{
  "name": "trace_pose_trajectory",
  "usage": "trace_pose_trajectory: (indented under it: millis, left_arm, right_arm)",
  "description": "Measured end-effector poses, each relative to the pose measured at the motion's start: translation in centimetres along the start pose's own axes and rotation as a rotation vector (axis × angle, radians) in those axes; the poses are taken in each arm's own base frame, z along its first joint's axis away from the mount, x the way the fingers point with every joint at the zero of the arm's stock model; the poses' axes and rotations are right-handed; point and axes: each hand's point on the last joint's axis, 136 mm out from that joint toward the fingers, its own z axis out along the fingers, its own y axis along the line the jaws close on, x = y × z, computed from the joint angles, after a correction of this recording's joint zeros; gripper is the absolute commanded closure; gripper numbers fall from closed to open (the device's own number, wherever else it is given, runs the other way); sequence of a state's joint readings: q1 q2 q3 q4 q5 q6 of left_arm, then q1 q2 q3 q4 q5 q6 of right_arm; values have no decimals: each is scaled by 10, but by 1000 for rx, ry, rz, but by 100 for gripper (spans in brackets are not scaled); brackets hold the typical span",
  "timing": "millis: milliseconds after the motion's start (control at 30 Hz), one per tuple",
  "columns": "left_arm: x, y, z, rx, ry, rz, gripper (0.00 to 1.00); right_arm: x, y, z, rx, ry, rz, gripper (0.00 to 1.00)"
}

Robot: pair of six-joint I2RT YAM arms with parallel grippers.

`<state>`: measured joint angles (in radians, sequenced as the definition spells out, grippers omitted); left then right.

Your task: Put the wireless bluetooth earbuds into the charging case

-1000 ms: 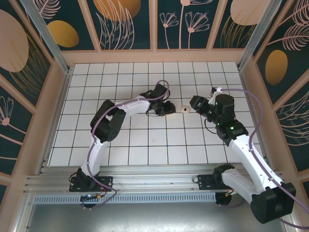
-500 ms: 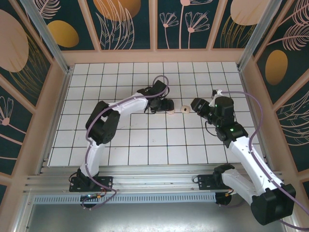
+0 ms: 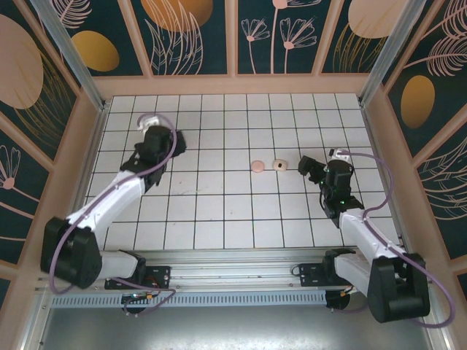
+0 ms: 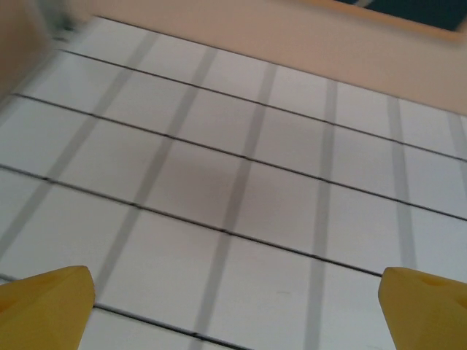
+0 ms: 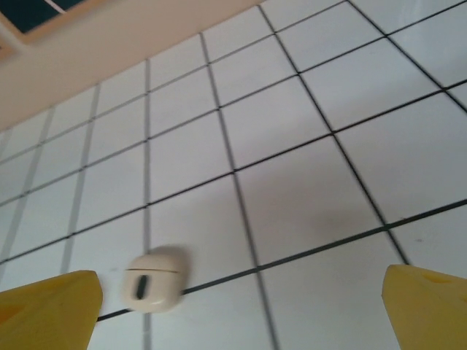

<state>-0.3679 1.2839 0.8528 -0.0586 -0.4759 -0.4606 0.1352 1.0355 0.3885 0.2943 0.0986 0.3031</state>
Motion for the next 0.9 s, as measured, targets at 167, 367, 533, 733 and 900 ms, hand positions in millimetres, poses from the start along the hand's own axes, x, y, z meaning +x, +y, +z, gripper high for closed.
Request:
trace_pose_trajectory:
  millis: [167, 367, 533, 733, 900]
  left_arm:
    - [37, 71, 0, -150, -108, 36, 2]
    - [45, 116, 8, -251, -186, 14, 1]
    - [49, 132, 18, -260, -228, -9, 1]
    - [64, 135, 11, -176, -328, 32, 1]
    - [76, 130, 24, -125, -332, 76, 1]
  right_arm:
    - [2, -17, 12, 37, -39, -100, 1]
    - [-14, -30, 20, 57, -140, -149, 1]
    - [-9, -44, 33, 77, -154, -142, 1]
    - [-5, -40, 39, 31, -191, -188, 1]
    - [12, -46, 46, 9, -184, -206, 1]
